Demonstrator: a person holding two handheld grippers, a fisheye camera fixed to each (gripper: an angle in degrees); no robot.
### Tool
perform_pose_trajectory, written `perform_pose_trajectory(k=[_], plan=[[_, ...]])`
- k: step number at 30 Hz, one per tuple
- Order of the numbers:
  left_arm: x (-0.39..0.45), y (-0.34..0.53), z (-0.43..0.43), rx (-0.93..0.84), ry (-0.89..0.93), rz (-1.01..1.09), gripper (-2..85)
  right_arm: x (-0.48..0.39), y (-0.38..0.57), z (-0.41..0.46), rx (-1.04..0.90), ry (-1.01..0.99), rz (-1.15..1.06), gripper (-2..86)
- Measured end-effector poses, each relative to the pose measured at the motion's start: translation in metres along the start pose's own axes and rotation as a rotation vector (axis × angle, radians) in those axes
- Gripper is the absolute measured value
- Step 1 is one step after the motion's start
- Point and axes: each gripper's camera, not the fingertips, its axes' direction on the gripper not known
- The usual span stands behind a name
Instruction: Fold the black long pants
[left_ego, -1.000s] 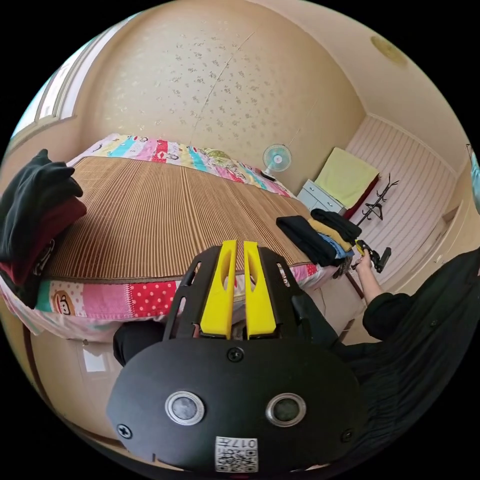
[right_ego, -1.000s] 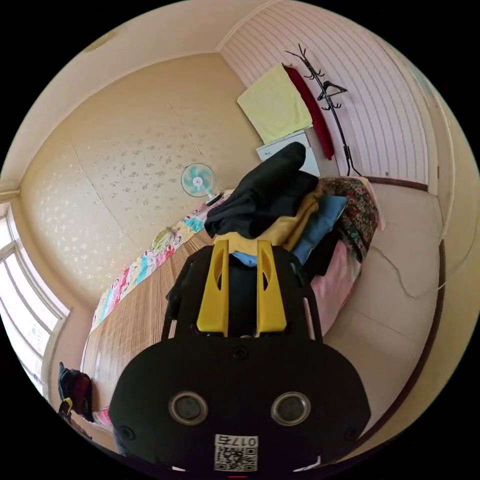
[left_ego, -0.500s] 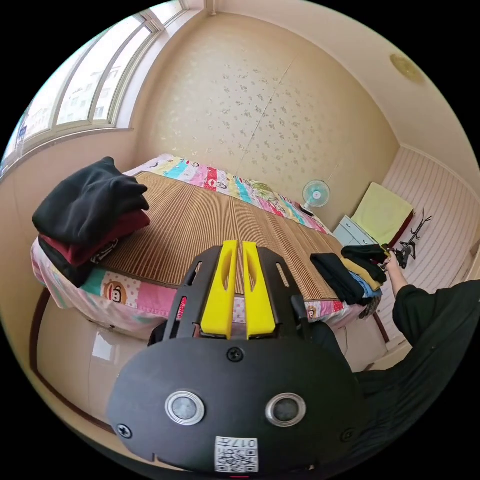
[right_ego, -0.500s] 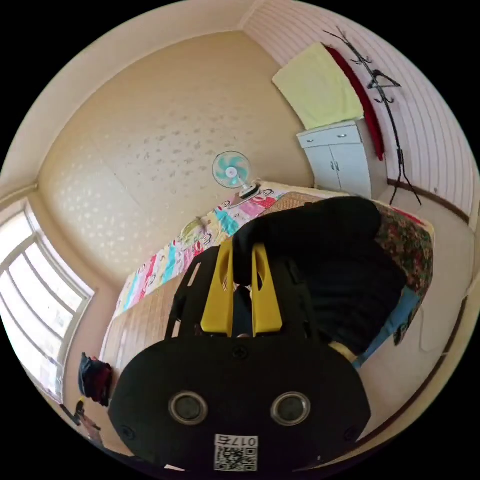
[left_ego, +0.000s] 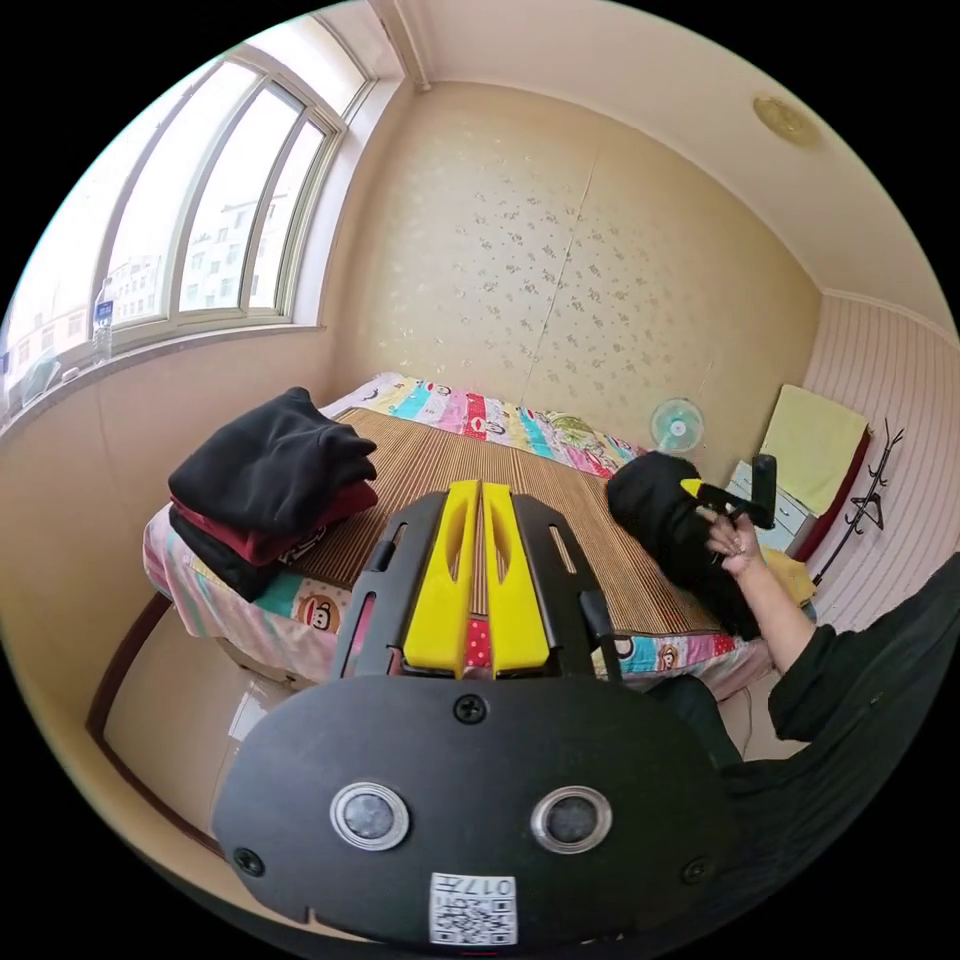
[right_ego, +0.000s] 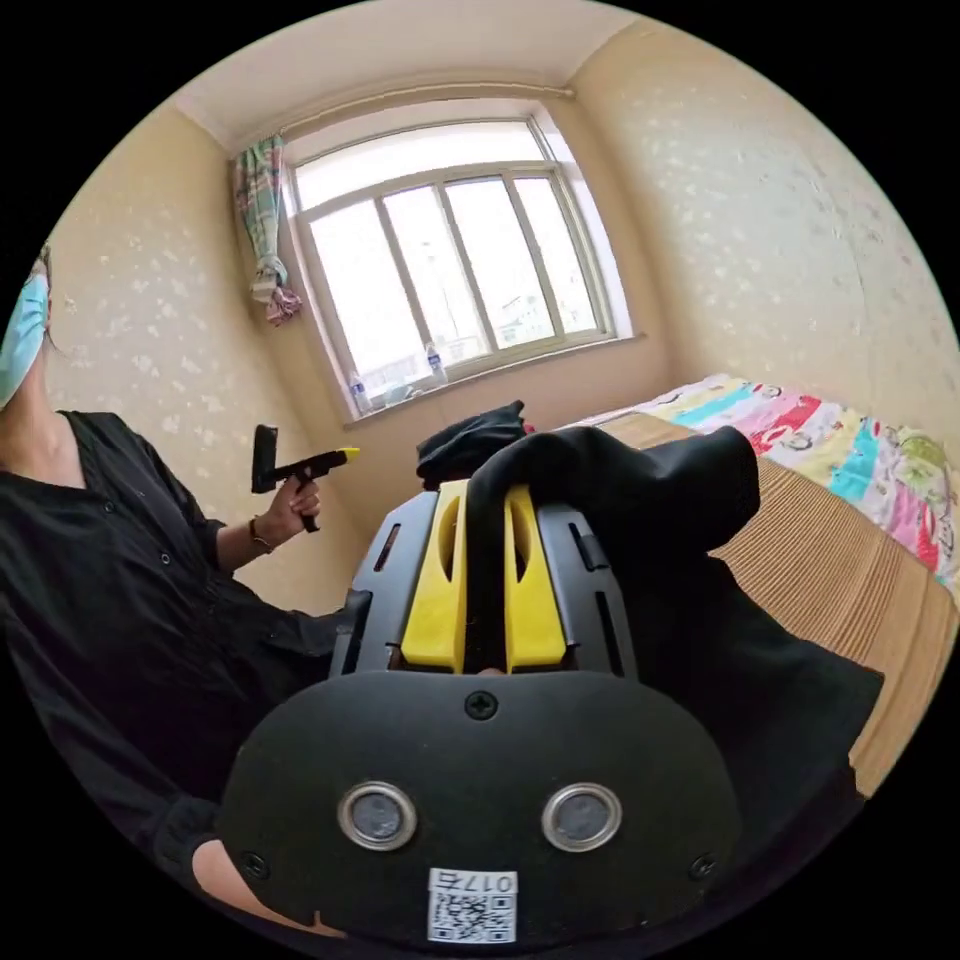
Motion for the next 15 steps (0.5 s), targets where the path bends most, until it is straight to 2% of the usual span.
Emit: perform_pose_trajectory(k=[2, 4, 6, 8, 11, 15], plan=[[-0.010, 0.004, 0.001, -0.017, -0.007, -0.019, -1.0, 0.014, 0.048, 0.056, -0.119, -0.038, 0.130, 5.9], [-0.020, 0.007, 0.002, -0.032, -0.010, -0.027, -1.0, 0.020, 0.113, 0.093, -0.131, -0.217, 0.286, 6.3], [-0.034, 0.009, 0.006, -0.057, -0.017, -0.035, -1.0, 0.026, 0.154, 0.094, -0.085, -0.312, 0.445, 6.7], [-0.044, 0.011, 0.011, -0.065, -0.022, -0.050, -1.0, 0.028, 0.184, 0.076, -0.068, -0.309, 0.529, 6.8], [-0.056, 0.011, 0.025, -0.080, 0.024, -0.067, -1.0, 0.031, 0.210, 0.005, 0.011, -0.081, 0.601, 7.1], [-0.056, 0.007, 0.066, -0.164, 0.163, -0.057, -1.0, 0.066, 0.247, -0.115, 0.278, 0.296, 0.823, 11.2]])
